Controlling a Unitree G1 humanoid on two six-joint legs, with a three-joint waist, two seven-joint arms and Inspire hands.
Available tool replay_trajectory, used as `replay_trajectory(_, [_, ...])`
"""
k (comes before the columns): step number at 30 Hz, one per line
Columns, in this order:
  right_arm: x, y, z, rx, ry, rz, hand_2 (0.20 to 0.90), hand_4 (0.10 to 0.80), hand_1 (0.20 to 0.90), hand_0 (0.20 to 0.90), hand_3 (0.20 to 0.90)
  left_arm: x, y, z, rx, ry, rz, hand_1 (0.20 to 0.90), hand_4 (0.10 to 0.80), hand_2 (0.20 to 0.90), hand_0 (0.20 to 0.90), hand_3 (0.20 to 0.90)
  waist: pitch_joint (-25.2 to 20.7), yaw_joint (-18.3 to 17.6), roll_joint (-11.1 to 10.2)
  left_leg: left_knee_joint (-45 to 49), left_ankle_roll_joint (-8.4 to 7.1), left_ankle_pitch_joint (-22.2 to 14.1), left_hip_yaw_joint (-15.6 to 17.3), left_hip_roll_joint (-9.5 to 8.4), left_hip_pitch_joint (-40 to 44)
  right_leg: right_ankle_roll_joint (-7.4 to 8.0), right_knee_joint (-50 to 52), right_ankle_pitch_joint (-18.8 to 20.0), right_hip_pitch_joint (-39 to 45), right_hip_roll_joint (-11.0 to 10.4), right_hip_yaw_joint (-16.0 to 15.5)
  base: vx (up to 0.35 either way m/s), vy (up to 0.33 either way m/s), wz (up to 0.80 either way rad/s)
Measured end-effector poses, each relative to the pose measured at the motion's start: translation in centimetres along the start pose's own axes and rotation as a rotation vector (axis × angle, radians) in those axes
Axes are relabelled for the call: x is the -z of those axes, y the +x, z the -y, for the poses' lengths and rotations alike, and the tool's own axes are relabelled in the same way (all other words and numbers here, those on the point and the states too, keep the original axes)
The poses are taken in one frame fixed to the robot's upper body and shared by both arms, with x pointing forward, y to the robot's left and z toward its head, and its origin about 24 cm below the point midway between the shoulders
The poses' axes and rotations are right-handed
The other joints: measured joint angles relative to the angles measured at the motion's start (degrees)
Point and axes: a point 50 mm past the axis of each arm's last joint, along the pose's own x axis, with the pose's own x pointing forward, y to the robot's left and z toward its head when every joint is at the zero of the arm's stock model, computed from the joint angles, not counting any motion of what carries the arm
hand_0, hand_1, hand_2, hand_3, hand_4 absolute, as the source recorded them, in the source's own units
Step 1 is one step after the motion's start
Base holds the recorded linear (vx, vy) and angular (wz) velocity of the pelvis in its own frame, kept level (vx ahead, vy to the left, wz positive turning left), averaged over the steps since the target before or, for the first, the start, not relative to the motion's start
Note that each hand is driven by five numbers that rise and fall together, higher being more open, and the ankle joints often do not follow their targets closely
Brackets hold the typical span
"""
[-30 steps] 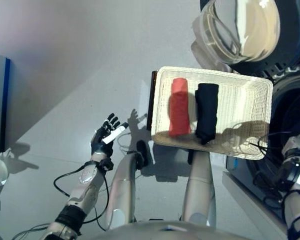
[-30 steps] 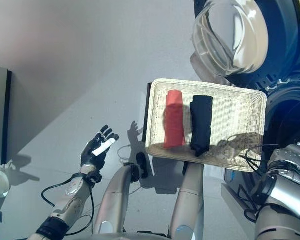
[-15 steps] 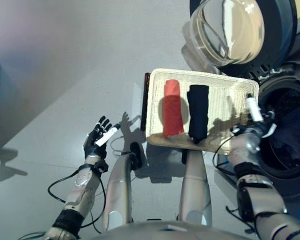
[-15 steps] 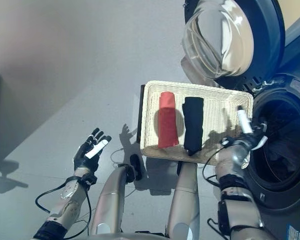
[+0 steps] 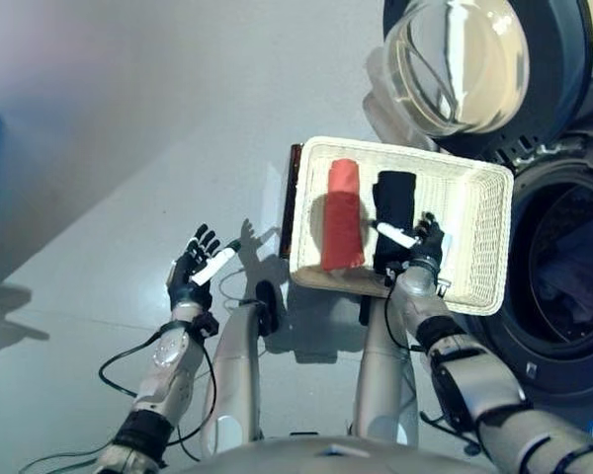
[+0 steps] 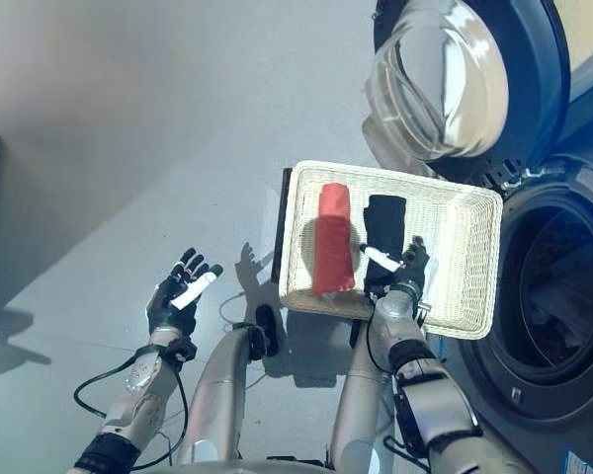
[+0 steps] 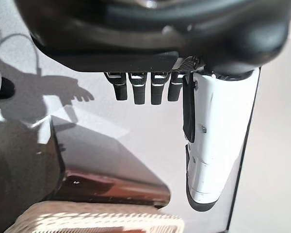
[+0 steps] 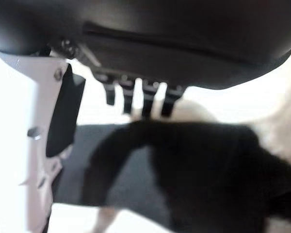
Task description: Pick up the clothes and place them into the washing machine
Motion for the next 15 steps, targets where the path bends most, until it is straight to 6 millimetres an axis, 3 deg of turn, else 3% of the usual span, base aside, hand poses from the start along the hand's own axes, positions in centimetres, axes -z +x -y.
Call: replay_trajectory(15, [0.8,0.2,-0.3,-0.045,-0.449,0.012,0.900,0.800,0.900,0.900,0.900,-0.4,0.1,-0.6,0.008,0.037,0.012,0.900,0.800,0.900,0.900,0.900,-1.0,1.4,-0.1,-0.1,-0.03,0.4,-0.6,-0.57,-0.2,-0.05,0.6,-0.1,0.1,-0.7,-0.6,0.006,-0.001,0.02])
